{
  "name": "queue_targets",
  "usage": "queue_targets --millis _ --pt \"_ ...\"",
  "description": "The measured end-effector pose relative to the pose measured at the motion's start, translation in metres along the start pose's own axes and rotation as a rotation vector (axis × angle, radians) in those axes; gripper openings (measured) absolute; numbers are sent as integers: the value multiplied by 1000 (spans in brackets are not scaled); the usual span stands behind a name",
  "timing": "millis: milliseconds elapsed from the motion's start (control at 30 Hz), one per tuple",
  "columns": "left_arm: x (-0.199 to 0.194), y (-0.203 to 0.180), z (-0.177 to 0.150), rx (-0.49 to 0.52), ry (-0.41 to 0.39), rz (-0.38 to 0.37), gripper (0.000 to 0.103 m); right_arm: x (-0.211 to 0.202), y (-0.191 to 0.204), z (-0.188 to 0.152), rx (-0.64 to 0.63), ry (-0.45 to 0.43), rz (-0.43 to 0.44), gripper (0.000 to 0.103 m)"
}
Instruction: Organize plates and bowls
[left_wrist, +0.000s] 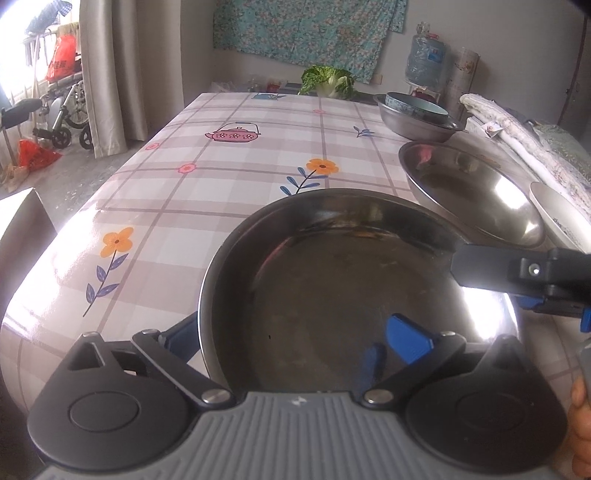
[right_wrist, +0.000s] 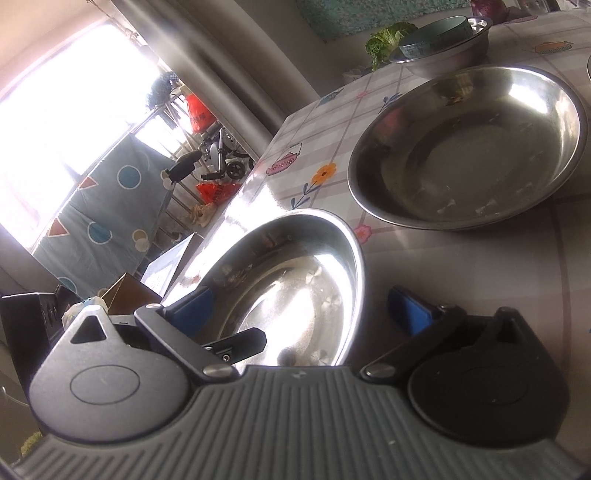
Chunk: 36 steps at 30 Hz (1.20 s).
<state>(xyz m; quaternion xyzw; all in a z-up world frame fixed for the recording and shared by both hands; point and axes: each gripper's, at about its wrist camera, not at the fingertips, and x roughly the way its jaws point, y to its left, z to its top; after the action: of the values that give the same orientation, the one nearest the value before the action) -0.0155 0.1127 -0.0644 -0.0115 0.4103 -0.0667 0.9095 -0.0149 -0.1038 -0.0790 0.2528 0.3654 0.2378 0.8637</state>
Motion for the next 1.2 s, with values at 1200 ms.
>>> queue_targets --millis 1200 --pt "1 2 5 1 54 -24 103 2 -6 4 10 22 29 102"
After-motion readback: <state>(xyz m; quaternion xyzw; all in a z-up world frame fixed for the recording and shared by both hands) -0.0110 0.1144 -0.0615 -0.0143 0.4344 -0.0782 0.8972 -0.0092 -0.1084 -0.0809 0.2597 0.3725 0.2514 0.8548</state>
